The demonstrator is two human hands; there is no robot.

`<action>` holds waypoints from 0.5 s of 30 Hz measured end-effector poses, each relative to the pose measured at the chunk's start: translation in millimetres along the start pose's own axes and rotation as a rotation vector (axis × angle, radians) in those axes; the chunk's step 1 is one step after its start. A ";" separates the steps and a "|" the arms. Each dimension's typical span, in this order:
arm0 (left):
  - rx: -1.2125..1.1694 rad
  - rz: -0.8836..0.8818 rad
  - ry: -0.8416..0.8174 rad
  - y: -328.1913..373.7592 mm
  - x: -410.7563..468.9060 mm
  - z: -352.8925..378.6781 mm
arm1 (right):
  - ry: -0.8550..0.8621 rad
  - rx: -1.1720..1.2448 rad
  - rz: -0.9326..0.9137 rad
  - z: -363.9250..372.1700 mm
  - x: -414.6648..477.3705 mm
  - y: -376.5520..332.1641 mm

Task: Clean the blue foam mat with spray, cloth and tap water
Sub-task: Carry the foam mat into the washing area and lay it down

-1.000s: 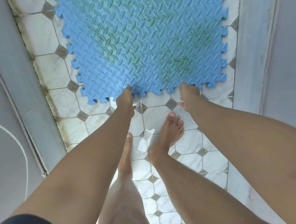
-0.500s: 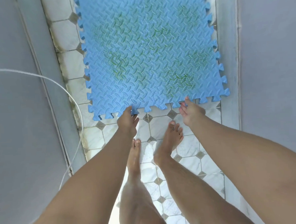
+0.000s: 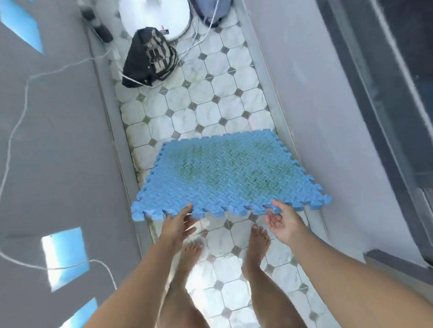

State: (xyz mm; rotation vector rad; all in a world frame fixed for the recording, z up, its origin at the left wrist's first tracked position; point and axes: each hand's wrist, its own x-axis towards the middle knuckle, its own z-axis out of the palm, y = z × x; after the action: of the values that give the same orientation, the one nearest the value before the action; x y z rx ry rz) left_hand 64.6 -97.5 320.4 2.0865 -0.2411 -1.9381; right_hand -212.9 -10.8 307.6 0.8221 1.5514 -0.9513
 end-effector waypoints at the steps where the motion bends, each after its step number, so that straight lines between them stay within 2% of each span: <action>1: 0.031 -0.009 -0.005 11.1 -9.9 -3.4 | 0.012 0.021 0.006 -1.2 -16.0 2.7; 7: 0.151 0.054 -0.051 67.0 -62.6 -6.7 | 0.058 0.338 0.074 -21.1 -90.2 60.3; 11: 0.379 0.084 -0.158 82.8 -99.4 -2.7 | 0.093 0.604 0.130 -52.9 -141.9 123.8; 15: 0.653 0.091 -0.274 63.5 -135.2 14.2 | 0.106 0.865 0.179 -97.2 -180.4 194.8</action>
State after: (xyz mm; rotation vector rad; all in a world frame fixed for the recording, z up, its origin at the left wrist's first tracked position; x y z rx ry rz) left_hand 43.4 -116.9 467.6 2.0817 -1.1388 -2.2953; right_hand -50.9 158.8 465.4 1.5996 1.0891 -1.4801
